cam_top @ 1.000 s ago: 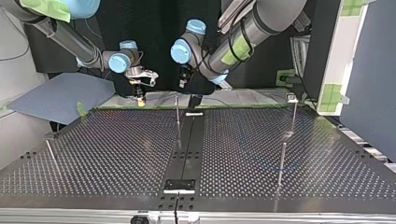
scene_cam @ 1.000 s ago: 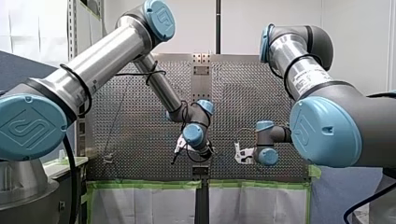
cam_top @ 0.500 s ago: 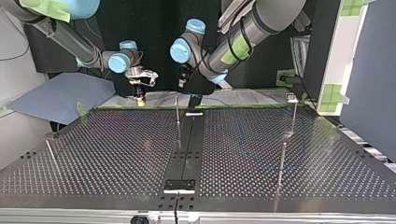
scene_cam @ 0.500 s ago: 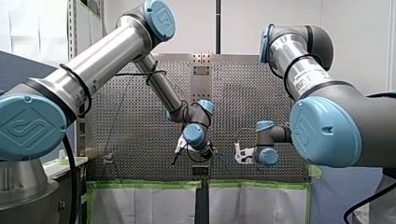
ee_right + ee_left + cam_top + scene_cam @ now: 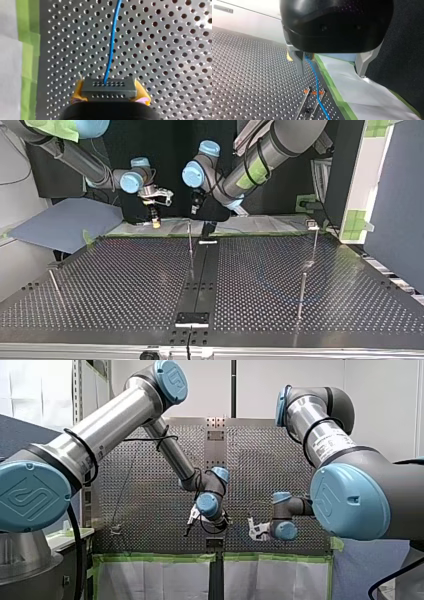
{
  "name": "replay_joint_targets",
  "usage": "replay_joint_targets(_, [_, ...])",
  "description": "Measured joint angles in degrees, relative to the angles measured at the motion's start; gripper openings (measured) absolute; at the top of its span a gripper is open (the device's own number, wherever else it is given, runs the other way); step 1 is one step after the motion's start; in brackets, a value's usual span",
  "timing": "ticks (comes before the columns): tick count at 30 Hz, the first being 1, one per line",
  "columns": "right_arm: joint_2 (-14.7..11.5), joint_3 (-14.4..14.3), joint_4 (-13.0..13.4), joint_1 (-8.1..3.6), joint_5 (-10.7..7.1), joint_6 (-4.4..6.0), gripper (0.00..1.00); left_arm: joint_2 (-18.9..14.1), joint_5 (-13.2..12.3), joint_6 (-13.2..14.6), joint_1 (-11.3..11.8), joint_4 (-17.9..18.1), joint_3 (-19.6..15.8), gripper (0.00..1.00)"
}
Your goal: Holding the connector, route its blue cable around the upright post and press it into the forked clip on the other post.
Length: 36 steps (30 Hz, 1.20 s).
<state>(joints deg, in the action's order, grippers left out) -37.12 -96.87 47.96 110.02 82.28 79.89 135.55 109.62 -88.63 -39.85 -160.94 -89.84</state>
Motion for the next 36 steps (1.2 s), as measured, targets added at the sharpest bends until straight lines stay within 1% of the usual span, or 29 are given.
replay_joint_targets(2, [-0.01, -1.10, 1.06, -0.08, -0.05, 0.11, 0.00, 0.00, 0.47, -0.09, 0.13, -0.03, -0.01, 1.00])
replay_joint_targets(7, [-0.20, -3.03, 3.25, -0.25, -0.61, 0.18, 0.00, 0.00, 3.23, -0.85, 0.28, -0.02, -0.02, 1.00])
replay_joint_targets(9, [-0.58, -3.43, 3.69, -0.26, -1.27, 0.19, 0.00, 0.00, 4.57, -1.31, 0.34, -0.01, -0.03, 1.00])
replay_joint_targets(12, [-1.41, -3.83, 3.67, -0.23, -1.81, 0.19, 0.00, 0.01, 5.93, -1.86, 0.41, 0.00, -0.02, 1.00])
replay_joint_targets(16, [-3.12, -4.73, 3.50, -0.16, -2.24, 0.26, 0.00, 0.04, 6.49, -1.99, 0.43, 0.18, -0.01, 1.00])
replay_joint_targets(20, [-5.20, -5.47, 3.38, -0.10, -2.32, 1.06, 0.00, 0.06, 6.61, -2.01, 0.45, 0.61, -0.03, 1.00])
replay_joint_targets(23, [-6.18, -5.69, 3.32, -0.03, -2.32, 1.38, 0.00, 0.03, 7.01, -2.12, 0.45, 0.75, -0.04, 1.00])
replay_joint_targets(29, [-6.66, -6.26, 3.43, 0.05, -2.31, 1.44, 0.00, 0.03, 7.90, -3.10, 0.35, 1.26, -0.28, 1.00])
replay_joint_targets(32, [-6.68, -6.44, 3.43, 0.11, -2.32, 1.41, 0.00, 0.06, 7.99, -4.24, 0.39, 1.95, -0.89, 1.00])
replay_joint_targets(36, [-6.75, -7.09, 3.52, 0.45, -2.43, 1.20, 0.00, 0.07, 8.33, -6.29, 0.43, 3.81, -2.19, 1.00])
